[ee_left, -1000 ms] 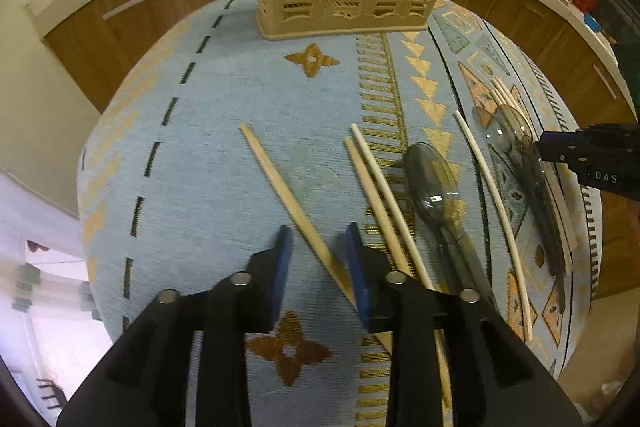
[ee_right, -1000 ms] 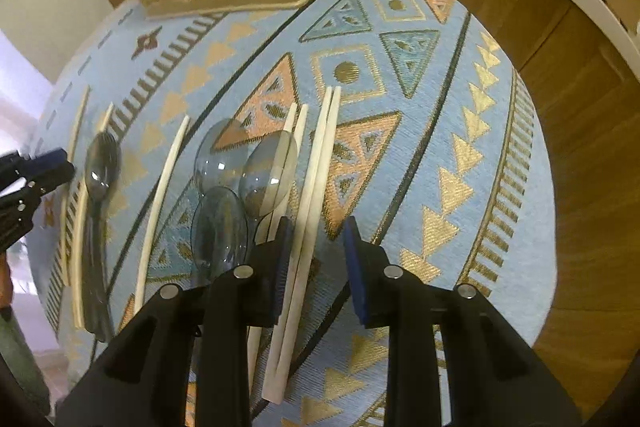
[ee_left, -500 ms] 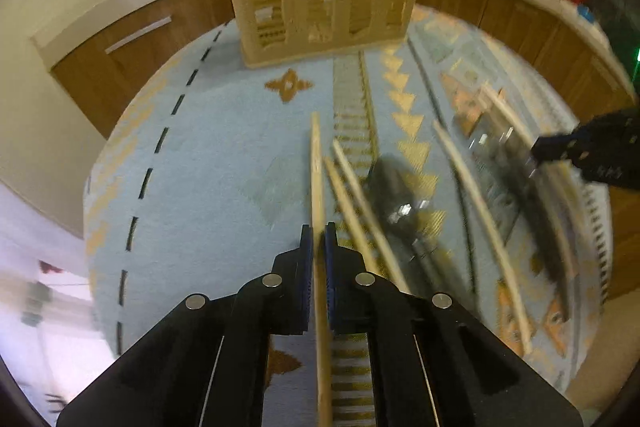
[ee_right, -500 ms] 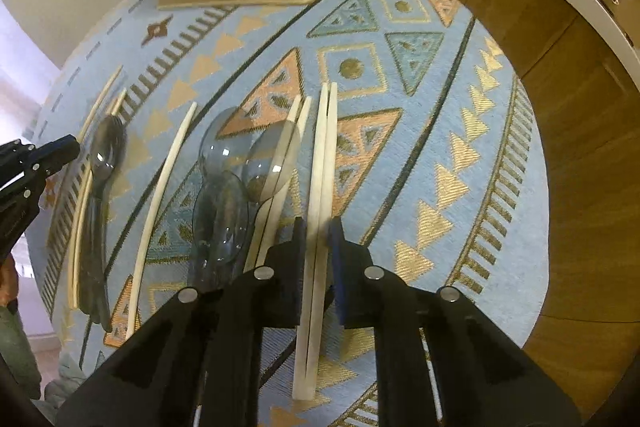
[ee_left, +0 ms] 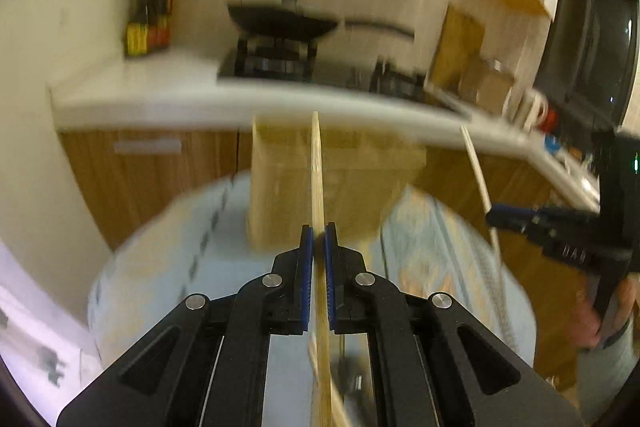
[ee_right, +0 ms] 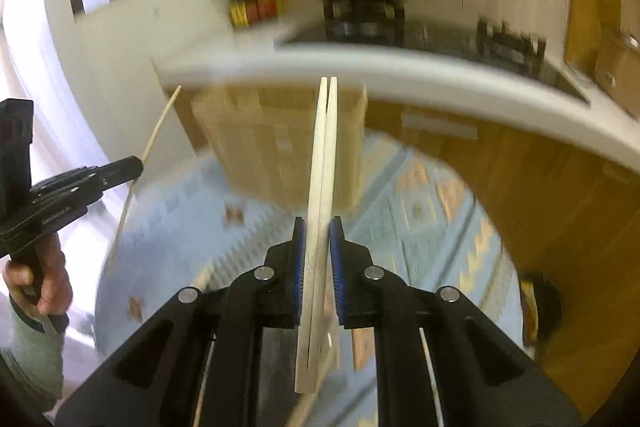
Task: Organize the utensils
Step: 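Lift the chopsticks with both tools and lower them into the beige basket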
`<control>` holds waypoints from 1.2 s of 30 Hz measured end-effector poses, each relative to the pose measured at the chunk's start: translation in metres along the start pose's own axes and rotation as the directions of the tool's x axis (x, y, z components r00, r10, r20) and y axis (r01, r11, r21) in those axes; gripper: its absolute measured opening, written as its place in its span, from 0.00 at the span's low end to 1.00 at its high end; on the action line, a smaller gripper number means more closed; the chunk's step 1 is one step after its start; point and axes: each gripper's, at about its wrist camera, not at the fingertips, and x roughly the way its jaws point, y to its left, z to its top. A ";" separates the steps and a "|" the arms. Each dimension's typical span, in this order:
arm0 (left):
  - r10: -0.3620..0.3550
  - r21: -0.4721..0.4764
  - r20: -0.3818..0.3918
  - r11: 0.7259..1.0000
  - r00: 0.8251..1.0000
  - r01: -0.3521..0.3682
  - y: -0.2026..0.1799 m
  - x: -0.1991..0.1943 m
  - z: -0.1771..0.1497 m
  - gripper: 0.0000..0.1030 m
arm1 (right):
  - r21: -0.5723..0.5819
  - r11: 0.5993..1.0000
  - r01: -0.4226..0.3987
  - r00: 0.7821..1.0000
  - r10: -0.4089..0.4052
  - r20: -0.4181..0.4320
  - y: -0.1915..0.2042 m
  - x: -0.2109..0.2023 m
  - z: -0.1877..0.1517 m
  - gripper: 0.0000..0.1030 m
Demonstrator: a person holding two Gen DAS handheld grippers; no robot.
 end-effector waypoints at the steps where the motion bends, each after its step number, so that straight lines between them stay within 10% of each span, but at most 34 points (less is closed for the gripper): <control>1: -0.004 -0.002 0.027 1.000 1.000 0.004 0.000 0.000 0.011 0.03 | -0.005 1.000 0.001 0.999 -0.001 0.041 0.002 -0.002 0.011 0.09; 16: 0.027 -0.038 0.280 0.999 0.960 -0.017 0.006 0.062 0.121 0.04 | 0.024 0.999 0.023 0.932 -0.031 0.361 -0.002 0.043 0.128 0.09; 31: 0.069 -0.045 0.318 0.997 0.945 -0.058 0.024 0.111 0.088 0.05 | 0.023 0.996 0.092 0.922 -0.094 0.375 -0.014 0.102 0.100 0.10; 36: 0.058 -0.046 0.304 0.998 0.951 -0.046 0.027 0.102 0.074 0.22 | 0.008 0.997 0.083 0.932 -0.081 0.352 -0.011 0.090 0.083 0.32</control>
